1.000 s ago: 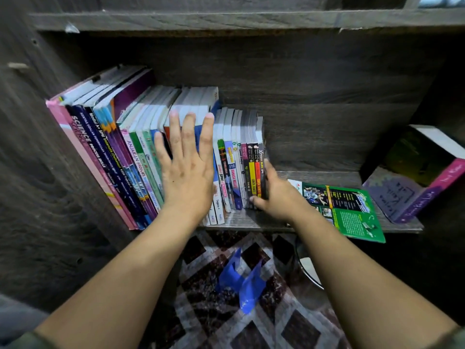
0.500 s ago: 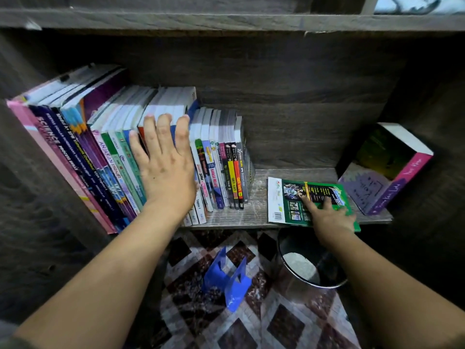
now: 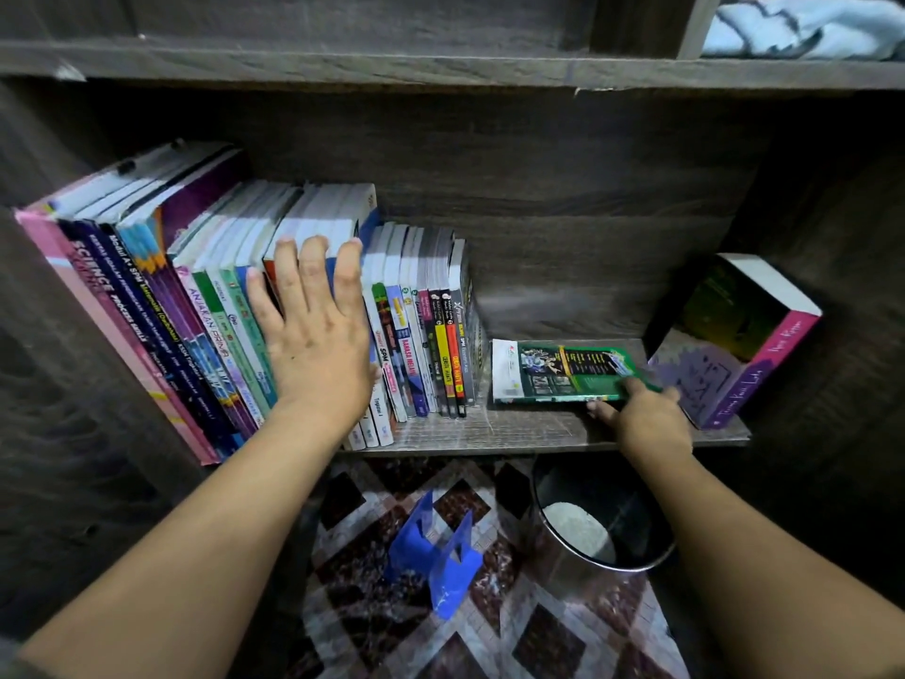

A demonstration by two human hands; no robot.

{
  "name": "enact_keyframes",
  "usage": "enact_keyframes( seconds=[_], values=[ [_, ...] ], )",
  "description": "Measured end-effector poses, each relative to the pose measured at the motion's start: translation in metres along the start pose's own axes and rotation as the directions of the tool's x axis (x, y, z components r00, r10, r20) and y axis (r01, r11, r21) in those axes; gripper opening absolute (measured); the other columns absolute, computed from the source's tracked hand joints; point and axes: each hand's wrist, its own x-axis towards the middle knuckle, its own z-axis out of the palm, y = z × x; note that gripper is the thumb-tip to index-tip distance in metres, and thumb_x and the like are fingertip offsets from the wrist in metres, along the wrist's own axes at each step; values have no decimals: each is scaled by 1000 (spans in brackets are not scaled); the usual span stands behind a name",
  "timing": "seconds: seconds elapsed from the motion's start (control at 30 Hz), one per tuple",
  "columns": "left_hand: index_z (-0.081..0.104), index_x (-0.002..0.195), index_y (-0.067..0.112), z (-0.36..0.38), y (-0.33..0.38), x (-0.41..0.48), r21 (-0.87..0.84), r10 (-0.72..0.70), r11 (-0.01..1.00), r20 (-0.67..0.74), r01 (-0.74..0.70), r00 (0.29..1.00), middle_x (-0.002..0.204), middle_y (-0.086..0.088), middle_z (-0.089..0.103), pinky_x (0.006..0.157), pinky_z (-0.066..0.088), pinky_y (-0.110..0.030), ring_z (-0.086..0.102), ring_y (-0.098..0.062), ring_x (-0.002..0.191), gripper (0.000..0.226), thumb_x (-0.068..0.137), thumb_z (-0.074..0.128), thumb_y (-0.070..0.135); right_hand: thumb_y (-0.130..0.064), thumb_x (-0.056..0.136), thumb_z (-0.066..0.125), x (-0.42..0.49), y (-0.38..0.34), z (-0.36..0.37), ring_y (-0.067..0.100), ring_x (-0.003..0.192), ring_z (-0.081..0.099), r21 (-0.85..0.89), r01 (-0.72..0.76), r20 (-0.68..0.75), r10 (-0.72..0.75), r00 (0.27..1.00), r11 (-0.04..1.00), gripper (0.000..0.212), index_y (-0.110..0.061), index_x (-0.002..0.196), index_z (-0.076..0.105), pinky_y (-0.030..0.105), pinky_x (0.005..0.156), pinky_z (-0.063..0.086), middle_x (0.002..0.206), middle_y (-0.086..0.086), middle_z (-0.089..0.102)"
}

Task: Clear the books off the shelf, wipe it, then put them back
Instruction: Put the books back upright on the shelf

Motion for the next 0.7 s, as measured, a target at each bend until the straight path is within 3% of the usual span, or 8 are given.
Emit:
enact_keyframes(
  seconds=[0.13,0.27,0.33,0.4,0.47,0.53,0.67,0.7],
  values=[
    [-2,143,17,0,0,0,-2,2,1000,6,-2,1000,148,-12,7,115,-2,-53,2,-35,143,127,57,89,39,-24,81,76,1,-18,-12,42,106,54,190,234,-242,-186,952,953,44,-3,117,62,39,96,43,126,23,41],
    [-6,143,18,-1,2,0,-6,-18,1000,22,18,1000,149,-11,4,115,-3,-53,-2,-33,143,127,59,89,34,-1,73,73,-6,-46,-33,33,108,57,149,568,-459,-452,765,810,32,-3,104,68,33,94,45,125,18,49],
    [-7,143,18,-1,2,0,-3,-19,1000,30,19,999,150,-12,4,115,-4,-53,-3,-33,144,128,59,88,35,3,70,69,-16,-68,-35,30,114,56,112,703,-492,-575,653,702,36,-6,105,68,33,97,45,128,17,49],
    [-7,143,18,-1,2,-1,-3,-14,1000,29,14,999,150,-13,5,114,-5,-52,-3,-34,144,128,60,88,37,7,73,60,-28,-89,-33,25,124,51,195,798,-447,-673,589,570,55,-12,125,60,33,106,42,139,14,44],
    [-6,143,17,-2,1,-1,-10,-10,1000,22,10,1000,151,-14,7,113,-7,-52,-2,-34,144,128,59,88,37,8,78,50,-38,-105,-30,20,134,44,407,775,-332,-712,619,484,81,-28,148,32,36,112,37,153,7,30],
    [-6,143,18,-3,1,-1,-16,-9,1000,23,9,1000,151,-14,8,113,-7,-51,-2,-34,144,128,59,88,37,6,82,47,-39,-114,-25,19,139,38,491,710,-241,-704,668,506,89,-38,151,15,38,114,34,159,1,21],
    [-5,144,18,-5,0,-2,-10,1,1000,26,0,1000,151,-15,10,114,-5,-52,0,-35,144,128,59,89,39,4,85,51,-31,-110,-18,20,138,37,348,670,-121,-677,726,656,71,-18,150,32,17,113,20,150,7,38],
    [-4,144,18,-5,-1,-2,-16,5,1000,22,-5,1000,151,-15,12,114,-4,-53,0,-36,144,127,59,89,39,2,86,52,-30,-110,-18,21,137,37,315,663,-77,-678,731,679,68,-19,149,34,17,111,20,149,7,40]
  ],
)
